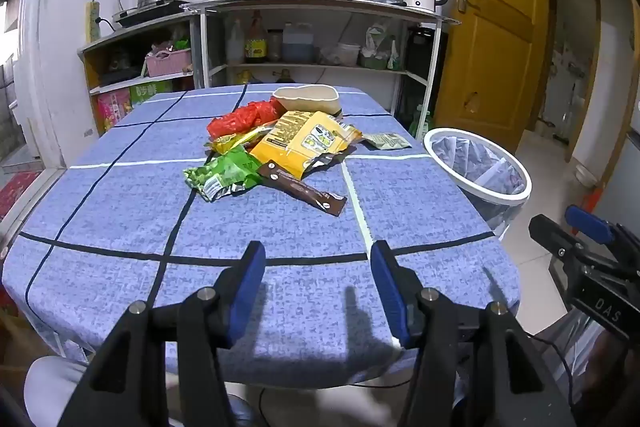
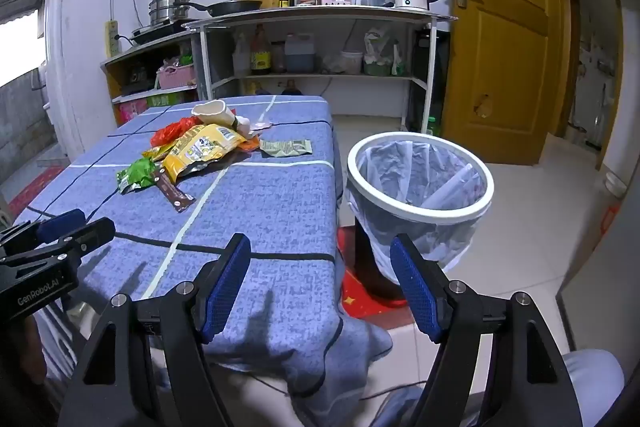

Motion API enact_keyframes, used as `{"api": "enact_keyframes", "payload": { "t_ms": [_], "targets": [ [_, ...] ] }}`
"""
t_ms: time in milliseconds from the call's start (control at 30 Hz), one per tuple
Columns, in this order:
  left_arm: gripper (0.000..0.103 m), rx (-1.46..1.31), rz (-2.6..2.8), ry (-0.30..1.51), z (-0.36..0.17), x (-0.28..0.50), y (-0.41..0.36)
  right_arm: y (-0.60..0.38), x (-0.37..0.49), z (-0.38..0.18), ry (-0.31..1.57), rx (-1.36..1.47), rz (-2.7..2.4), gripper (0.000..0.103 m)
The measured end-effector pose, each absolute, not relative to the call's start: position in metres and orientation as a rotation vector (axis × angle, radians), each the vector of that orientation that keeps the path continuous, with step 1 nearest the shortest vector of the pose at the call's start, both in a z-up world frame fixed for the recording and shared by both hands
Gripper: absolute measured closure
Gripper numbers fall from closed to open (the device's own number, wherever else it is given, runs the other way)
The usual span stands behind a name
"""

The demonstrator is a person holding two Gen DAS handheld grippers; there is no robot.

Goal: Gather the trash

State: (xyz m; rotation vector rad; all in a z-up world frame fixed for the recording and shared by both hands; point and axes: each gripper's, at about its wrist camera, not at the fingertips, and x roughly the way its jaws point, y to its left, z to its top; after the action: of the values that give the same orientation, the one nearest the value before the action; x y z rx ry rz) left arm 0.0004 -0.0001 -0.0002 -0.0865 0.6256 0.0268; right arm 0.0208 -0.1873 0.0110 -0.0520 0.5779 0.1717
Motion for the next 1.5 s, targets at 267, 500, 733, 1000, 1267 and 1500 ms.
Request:
{"api": "enact_keyframes", "payload": {
  "t_ms": [267,500,733,1000,1267,1500],
  "targets": [
    [0.046,-0.095,0.029,0.631,0.001,0.004,0.007,-0.188,0.021,0.012,0.570,-0.046,0.171,0.030],
    [0.046,-0.085,0.022,0.629,-0.002,0.001,-0.001,-0.188,0.021,0.012,0.572,-0.044,0.174,0.030],
    [0.046,-0.087,0.023,0.629,-0.002,0.002,-0.002,-0.189,0.023,0.013,0.569,-0.043,0.170,0.030],
    [0.046,-0.085,0.018,0.632,-0.005,0.001,-0.006,-0.189,0.021,0.015,0.571,-0.042,0.171,0.030],
    [0.046,-0.088,0.018,0.632,-0.005,0.001,-0.006,-0.188,0.021,0.014,0.571,-0.043,0.170,0.030],
    [0.046,-0.089,0.017,0.633,-0.005,0.002,-0.005,-0.187,0.021,0.015,0.568,-0.042,0.168,0.030]
  ]
}}
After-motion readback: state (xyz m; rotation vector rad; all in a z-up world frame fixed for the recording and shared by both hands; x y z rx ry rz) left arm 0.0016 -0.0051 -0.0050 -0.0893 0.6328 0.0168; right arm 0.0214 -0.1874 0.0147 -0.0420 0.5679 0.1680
